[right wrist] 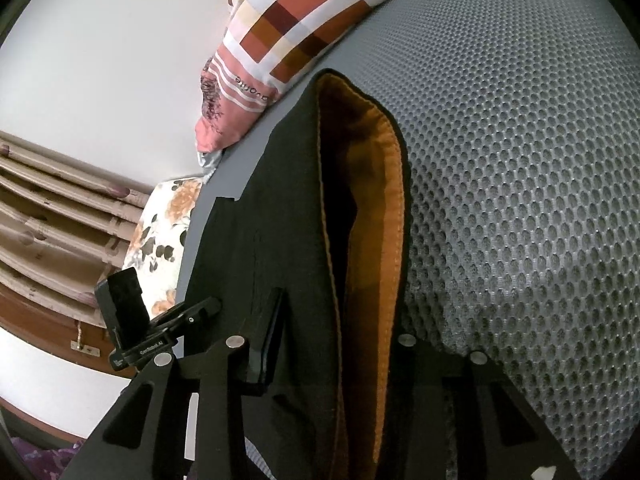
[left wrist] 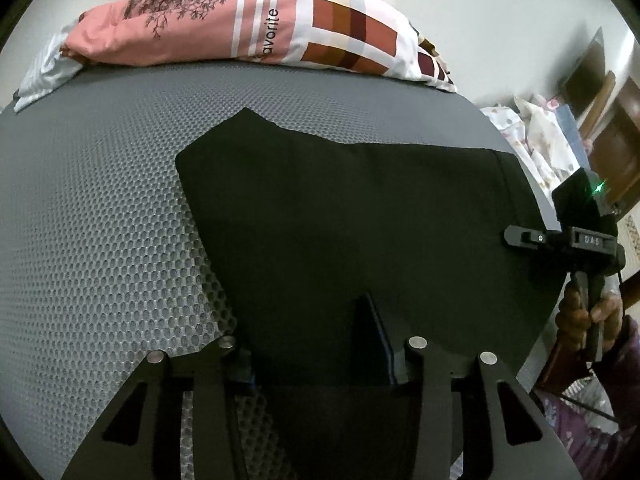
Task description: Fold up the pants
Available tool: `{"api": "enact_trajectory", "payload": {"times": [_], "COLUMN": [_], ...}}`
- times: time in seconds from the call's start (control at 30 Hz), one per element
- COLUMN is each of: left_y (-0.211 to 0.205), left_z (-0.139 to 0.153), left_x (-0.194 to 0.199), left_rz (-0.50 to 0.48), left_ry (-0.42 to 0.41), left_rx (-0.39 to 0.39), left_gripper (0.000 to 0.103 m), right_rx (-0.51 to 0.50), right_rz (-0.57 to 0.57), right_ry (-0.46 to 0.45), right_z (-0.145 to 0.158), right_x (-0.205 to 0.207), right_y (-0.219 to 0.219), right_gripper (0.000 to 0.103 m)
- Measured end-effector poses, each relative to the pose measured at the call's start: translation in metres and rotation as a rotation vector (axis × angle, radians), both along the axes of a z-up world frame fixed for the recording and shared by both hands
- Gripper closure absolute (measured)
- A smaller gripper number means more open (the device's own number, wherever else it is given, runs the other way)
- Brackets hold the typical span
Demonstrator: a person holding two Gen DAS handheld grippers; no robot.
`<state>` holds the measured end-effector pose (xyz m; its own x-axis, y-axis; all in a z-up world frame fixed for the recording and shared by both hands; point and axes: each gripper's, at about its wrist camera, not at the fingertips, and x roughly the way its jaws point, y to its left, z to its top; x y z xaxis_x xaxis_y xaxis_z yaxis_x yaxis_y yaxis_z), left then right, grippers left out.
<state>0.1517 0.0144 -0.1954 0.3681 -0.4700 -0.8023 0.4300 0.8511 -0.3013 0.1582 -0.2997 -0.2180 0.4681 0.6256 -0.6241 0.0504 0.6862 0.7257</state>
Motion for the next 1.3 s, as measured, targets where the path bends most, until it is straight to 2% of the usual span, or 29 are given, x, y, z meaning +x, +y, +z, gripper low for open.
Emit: {"api": "enact_trajectory", "payload": {"times": [0.1,0.33,0.5,0.6,0.9,1.3], "left_y": [0.0,-0.002,-0.006,-0.005,0.002,0.022], "left_z": [-0.001,-0.001,0.009,0.013,0.032,0.052], "left_x": [0.0,-0.001,-0.005,-0.005,-0.007,0.005], "left_rz": [0.007,0.013,0.012,0.021,0.044,0.081], "left_ry": [0.0,-0.01,-0.064,-0.068,-0.107,-0.144], "left_rx": [0.003,0.005,0.042,0.042,0.038,0.042], "left_gripper": [0.059,0.059,0.083,0.085,0.089,0.09], "right_rx": [0.027,0.022,0.017,0.043,0.068,0.092], "right_rz": [-0.013,-0.022,-0.033,-0.036,-0.023,0.016], "right_ry": [0.006,0.021,0.019,0.004,-0.024,-0.038], "right_z": [-0.003,-0.003,0.003,0.012,0.03,0.042], "right_x": [-0.004,0.002,0.005,0.007,0.02,0.053], "right_y": [-0.005,-0.005,0.003,0.008,0.023,0.05], "right_gripper": [0.067,0.068,0.076,0.081,0.082,0.082]}}
